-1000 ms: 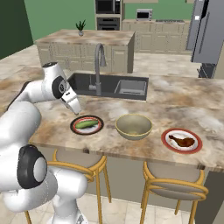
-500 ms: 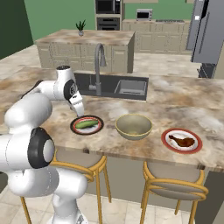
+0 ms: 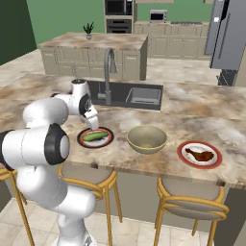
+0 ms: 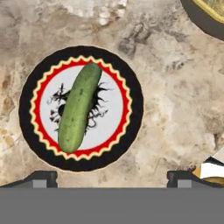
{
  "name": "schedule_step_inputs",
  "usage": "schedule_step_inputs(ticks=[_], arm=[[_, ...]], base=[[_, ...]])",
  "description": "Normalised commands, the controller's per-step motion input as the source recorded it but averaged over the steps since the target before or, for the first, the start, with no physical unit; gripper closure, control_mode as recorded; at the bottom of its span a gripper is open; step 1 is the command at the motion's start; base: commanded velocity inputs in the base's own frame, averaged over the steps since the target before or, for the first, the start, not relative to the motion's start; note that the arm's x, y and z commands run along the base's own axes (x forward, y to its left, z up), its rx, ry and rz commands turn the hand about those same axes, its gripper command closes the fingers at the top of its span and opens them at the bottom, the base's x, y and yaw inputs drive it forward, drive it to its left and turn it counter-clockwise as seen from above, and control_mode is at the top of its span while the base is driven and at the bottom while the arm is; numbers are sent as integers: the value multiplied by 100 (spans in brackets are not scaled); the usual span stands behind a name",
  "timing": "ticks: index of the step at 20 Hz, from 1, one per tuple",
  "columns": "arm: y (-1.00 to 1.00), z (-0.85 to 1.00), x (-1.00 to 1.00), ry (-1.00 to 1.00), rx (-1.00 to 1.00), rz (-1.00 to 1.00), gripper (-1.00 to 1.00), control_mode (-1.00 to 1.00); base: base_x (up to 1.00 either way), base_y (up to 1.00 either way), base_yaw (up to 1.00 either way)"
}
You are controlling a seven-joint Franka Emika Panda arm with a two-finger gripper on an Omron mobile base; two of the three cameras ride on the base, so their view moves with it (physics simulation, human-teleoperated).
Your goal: Pick the chicken drumstick and cucumber from their plates and place them in the bowl. Then put the bowl in the fridge.
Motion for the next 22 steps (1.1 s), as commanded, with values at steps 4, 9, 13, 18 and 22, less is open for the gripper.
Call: schedule_step_inputs(ticks=[4, 9, 13, 18, 22], arm=[[-1, -34, 30, 1, 2, 19, -100, -100], [0, -38, 34, 0, 0, 18, -100, -100], [8, -33, 36, 0, 0, 5, -100, -100], [9, -30, 35, 0, 0, 0, -100, -100], [9, -29, 19, 0, 0, -5, -100, -100]], base=[[0, 0, 0], [0, 0, 0], [0, 0, 0], [0, 0, 0], [0, 0, 0]])
